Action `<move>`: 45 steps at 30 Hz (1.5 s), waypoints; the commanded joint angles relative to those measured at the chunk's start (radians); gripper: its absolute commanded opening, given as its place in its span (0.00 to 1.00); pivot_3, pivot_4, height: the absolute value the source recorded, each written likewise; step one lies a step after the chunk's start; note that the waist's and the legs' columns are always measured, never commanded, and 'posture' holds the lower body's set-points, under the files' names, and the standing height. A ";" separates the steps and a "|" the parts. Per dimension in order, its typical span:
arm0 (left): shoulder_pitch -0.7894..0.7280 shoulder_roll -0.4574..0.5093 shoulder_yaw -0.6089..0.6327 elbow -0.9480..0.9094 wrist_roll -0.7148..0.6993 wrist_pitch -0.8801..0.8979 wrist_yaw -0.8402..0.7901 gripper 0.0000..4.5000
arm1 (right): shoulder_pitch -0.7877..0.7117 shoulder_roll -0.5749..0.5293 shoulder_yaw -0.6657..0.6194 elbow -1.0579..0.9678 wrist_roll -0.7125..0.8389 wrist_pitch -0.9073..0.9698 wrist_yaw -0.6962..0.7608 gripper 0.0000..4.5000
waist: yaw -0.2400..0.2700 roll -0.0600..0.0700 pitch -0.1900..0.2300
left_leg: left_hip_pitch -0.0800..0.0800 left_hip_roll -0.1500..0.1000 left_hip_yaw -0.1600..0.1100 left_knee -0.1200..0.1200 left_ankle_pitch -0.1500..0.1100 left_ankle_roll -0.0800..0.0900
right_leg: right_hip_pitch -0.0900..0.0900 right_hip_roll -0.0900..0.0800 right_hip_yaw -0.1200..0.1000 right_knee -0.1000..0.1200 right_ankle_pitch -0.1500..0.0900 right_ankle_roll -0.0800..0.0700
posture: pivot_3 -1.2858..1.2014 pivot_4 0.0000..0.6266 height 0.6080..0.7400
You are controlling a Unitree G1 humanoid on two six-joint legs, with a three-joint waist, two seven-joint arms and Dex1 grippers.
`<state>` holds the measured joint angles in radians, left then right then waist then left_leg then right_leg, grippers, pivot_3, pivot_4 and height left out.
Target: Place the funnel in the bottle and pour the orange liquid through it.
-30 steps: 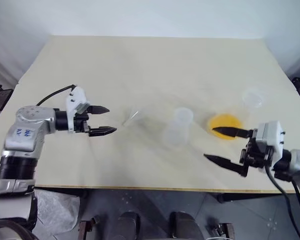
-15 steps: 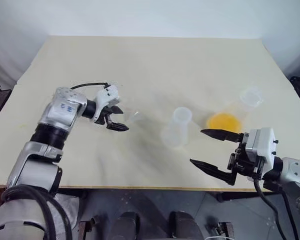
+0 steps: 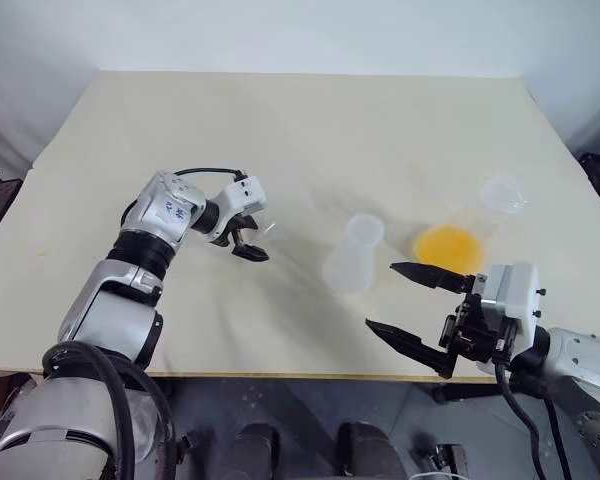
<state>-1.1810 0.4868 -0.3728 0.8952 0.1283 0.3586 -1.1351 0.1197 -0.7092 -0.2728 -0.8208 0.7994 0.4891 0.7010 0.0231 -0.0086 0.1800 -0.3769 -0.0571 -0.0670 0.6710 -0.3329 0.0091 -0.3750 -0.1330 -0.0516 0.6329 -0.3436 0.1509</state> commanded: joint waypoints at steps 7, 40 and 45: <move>-0.066 -0.025 0.013 0.143 0.057 -0.068 0.034 0.99 | 0.048 -0.020 -0.121 0.016 0.044 -0.015 -0.005 1.00 | 0.000 0.000 0.000 | 0.000 -0.001 0.000 0.004 0.000 0.000 | 0.000 0.000 0.000 0.004 0.000 0.000 | 0.52 0.24 1.00; -0.134 -0.018 0.167 0.122 -0.001 -0.016 -0.010 0.04 | -0.065 -0.125 -0.150 0.135 0.008 -0.020 0.087 1.00 | -0.001 -0.001 0.001 | -0.001 0.000 0.000 0.006 -0.001 0.001 | -0.001 0.000 0.000 0.006 0.000 0.000 | 0.52 0.24 1.00; -0.079 0.003 0.344 -0.033 -0.168 0.029 -0.009 0.04 | -0.089 -0.129 -0.149 0.161 -0.005 -0.023 0.107 1.00 | -0.001 -0.001 0.001 | -0.003 0.002 -0.002 0.007 -0.001 0.001 | -0.002 -0.001 0.000 0.007 0.000 0.000 | 0.52 0.24 1.00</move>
<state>-1.2648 0.4766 -0.0805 0.9300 0.0217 0.3725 -1.1385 0.0427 -0.8224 -0.4005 -0.6563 0.7906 0.4822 0.7971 0.0217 -0.0098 0.1807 -0.3795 -0.0552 -0.0689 0.6786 -0.3336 0.0104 -0.3769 -0.1343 -0.0515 0.6396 -0.3436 0.1510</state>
